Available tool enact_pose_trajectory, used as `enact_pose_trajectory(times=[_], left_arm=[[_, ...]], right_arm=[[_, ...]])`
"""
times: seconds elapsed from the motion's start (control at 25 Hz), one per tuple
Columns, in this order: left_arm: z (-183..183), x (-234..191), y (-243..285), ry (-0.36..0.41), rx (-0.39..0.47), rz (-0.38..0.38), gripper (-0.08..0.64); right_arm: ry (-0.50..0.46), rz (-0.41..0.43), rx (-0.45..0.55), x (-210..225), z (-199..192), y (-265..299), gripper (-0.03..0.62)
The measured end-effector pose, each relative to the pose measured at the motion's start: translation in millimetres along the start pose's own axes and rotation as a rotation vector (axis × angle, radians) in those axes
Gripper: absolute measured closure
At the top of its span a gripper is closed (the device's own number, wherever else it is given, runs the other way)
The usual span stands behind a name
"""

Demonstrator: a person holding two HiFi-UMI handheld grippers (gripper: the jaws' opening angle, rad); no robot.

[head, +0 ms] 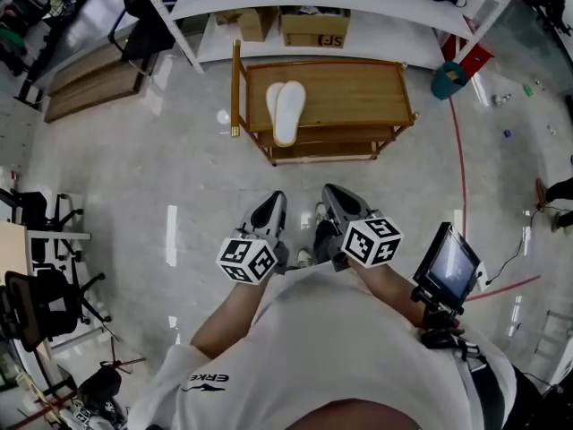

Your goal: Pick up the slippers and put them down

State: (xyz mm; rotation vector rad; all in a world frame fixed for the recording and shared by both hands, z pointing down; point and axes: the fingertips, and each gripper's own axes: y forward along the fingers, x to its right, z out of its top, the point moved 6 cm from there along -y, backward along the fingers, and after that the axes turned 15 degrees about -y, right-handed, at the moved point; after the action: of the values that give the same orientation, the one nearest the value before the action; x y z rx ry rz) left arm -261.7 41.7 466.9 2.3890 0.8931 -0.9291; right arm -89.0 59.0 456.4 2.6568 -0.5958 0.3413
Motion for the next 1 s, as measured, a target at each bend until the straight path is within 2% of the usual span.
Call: enact_pose_trajectory(times=[0.52,1.0], left_arm=[[38,-35,88,-0.02,-0.002,0.107,0.557],[44,-62,142,-0.059,-0.002,0.253,0.557]], right_arm=[[0.012,0.057,-0.057,73,39,81,0.595],[0.076,0.113,-0.148,130,35,134,0.595]])
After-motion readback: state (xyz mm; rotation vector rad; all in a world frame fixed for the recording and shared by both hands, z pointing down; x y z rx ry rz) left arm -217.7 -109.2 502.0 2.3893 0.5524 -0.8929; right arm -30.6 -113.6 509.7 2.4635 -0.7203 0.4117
